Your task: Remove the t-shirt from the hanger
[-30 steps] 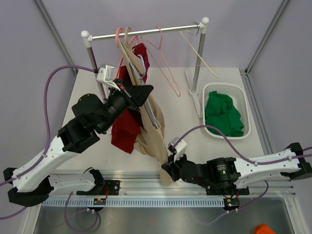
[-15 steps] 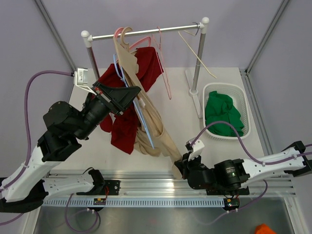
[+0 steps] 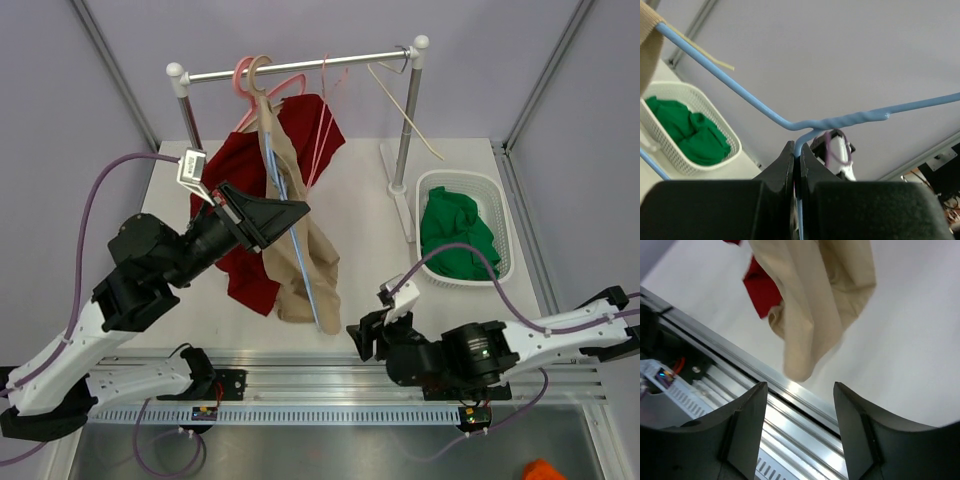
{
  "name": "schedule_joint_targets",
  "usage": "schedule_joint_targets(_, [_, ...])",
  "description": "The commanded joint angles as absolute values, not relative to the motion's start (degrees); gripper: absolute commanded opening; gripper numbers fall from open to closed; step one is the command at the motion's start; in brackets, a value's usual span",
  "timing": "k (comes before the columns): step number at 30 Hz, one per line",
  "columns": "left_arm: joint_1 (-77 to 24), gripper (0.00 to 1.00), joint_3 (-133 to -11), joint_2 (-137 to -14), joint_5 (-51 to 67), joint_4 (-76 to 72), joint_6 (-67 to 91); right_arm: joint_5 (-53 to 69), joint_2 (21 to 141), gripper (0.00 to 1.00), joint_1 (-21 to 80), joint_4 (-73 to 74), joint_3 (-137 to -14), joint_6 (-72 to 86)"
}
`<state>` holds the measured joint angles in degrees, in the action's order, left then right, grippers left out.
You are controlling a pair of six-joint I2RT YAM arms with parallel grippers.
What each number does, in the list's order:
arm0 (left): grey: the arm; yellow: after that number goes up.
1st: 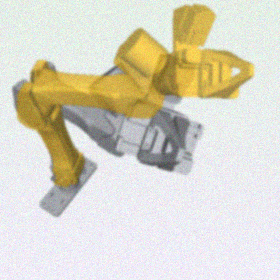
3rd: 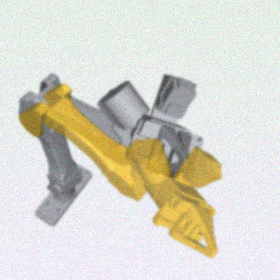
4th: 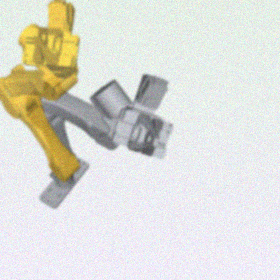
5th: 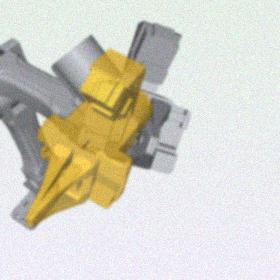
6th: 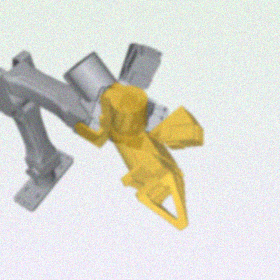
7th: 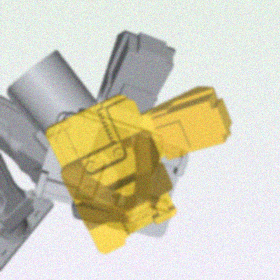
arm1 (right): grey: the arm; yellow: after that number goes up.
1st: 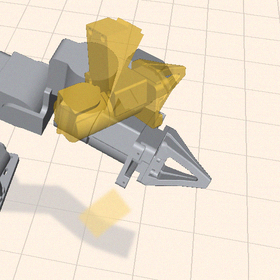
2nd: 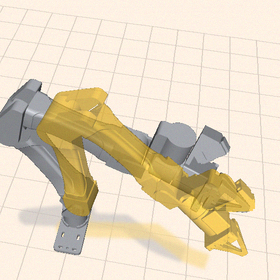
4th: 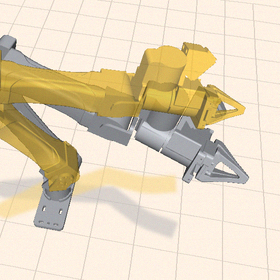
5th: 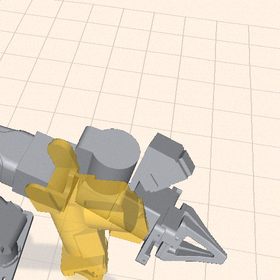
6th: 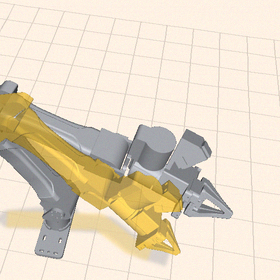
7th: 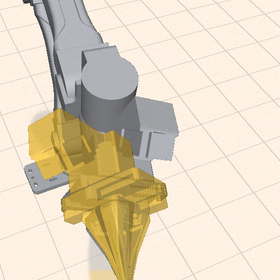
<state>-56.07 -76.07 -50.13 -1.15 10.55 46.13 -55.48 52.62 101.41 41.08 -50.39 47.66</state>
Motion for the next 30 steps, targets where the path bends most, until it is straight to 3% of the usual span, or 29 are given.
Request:
schedule_joint_targets(1, [-55.9, 0.0, -72.61, -48.26, 3.78, 5.01, 48.43, -57.06, 45.8, 0.67, 101.87, 29.46, -53.44, 32.73])
schedule_joint_targets(8, [-55.9, 0.0, -71.1, -47.81, 5.18, 4.83, 48.08, -49.75, 42.09, 0.68, 101.95, 14.43, -59.58, 11.44])
schedule_joint_targets(11, [-55.99, 0.0, -71.8, -48.69, 7.81, 4.83, 48.08, -55.72, 47.26, 0.87, 98.64, 13.1, -62.75, 3.53])
schedule_joint_targets(13, [-55.99, 0.0, -73.12, -49.22, 11.59, 4.92, 47.99, -46.45, 48.34, 0.88, 91.8, 14.58, -63.63, 3.68])
schedule_joint_targets(18, [-55.99, 0.0, -77.08, -52.2, 27.99, 5.45, 49.48, -16.58, 47.81, 0.97, 62.12, 10.55, -60.91, 3.78])
schedule_joint_targets(21, [-55.99, 0.0, -77.17, -51.6, 31.54, 5.45, 50.36, -4.08, 52.2, 1.0, 57.75, 11.86, -62.93, 1.33])
schedule_joint_targets(30, [-55.99, 0.0, -75.41, -49.84, 40.06, 6.94, 51.77, 3.34, 59.41, 0.99, 51.78, 6.6, -64.34, -0.79])
